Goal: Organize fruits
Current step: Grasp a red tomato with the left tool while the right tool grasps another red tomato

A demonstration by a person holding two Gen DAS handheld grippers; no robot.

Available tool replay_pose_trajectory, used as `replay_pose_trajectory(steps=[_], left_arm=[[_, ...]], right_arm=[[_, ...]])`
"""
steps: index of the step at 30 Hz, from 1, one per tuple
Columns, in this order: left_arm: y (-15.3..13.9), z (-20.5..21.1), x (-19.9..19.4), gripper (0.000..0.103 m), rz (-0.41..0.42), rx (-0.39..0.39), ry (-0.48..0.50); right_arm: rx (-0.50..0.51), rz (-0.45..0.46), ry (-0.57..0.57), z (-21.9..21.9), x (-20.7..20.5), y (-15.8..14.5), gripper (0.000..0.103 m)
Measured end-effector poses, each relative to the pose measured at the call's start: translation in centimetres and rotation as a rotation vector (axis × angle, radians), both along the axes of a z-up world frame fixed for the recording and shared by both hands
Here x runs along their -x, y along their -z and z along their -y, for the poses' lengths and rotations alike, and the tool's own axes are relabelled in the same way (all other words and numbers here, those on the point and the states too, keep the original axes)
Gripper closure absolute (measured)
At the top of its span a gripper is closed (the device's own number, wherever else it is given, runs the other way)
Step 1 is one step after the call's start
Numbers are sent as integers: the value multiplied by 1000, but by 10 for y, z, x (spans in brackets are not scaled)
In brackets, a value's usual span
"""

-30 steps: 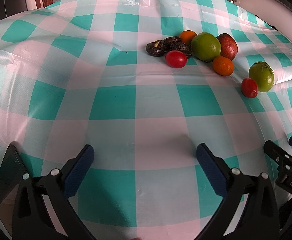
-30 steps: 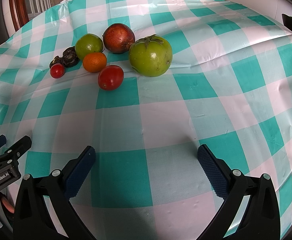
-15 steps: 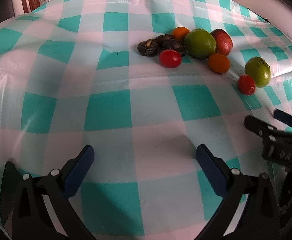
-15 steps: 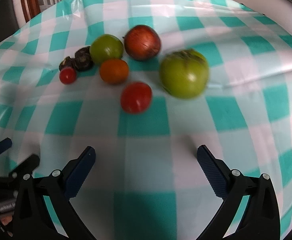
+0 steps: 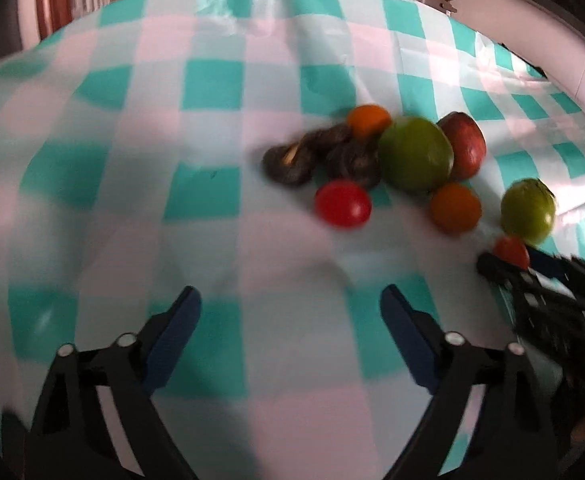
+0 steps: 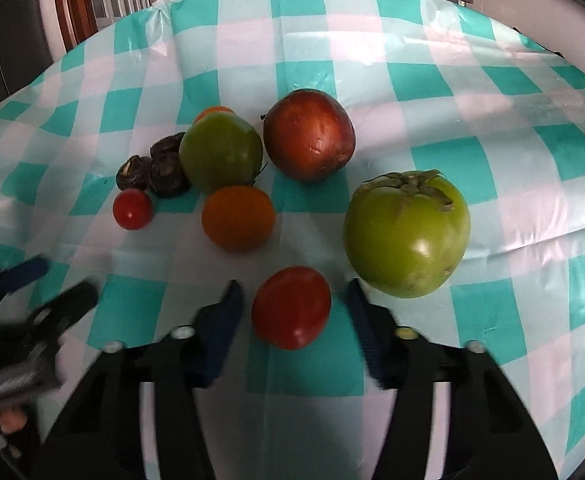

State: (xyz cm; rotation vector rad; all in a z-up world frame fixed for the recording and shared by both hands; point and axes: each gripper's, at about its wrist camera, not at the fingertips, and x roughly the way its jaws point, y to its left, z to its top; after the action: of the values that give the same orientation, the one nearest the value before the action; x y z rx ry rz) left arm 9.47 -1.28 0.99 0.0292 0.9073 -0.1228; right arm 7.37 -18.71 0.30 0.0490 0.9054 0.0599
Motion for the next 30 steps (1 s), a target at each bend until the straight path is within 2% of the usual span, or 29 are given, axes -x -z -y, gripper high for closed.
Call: replay_pose_trajectory(steps=[3, 6, 9, 10, 13, 17, 19, 23, 25, 27, 30], left_arm=[[1, 13, -26, 18, -9, 14, 1], [5, 22, -48, 28, -22, -4, -9], [6, 29, -58, 42, -8, -41, -4], [5, 32, -58, 49, 0, -47, 7], [4, 34, -55, 67, 13, -28, 42], [2, 31, -56, 67, 14, 3, 42], [3, 25, -55, 67, 14, 29, 37], [1, 8, -52, 67, 20, 98, 22], [-3, -7, -42, 67, 55, 153, 13], [-8, -17, -26, 67, 96, 172, -1], [-14, -30, 3, 67, 101, 244, 11]], right_arm=[[-44, 10, -8, 5, 2, -1, 67], [-53, 13, -21, 5, 4, -1, 67], [-66, 15, -30, 7, 4, 0, 67], [-77, 16, -36, 8, 4, 1, 67], [-95, 19, -48, 12, 9, 1, 67], [-161, 21, -51, 21, 9, 3, 67], [-173, 22, -53, 22, 9, 3, 67], [-262, 23, -54, 32, 7, 5, 67], [-301, 24, -56, 36, 6, 5, 67], [-341, 39, -57, 41, 9, 4, 67], [-396, 125, -41, 51, 24, -5, 67]])
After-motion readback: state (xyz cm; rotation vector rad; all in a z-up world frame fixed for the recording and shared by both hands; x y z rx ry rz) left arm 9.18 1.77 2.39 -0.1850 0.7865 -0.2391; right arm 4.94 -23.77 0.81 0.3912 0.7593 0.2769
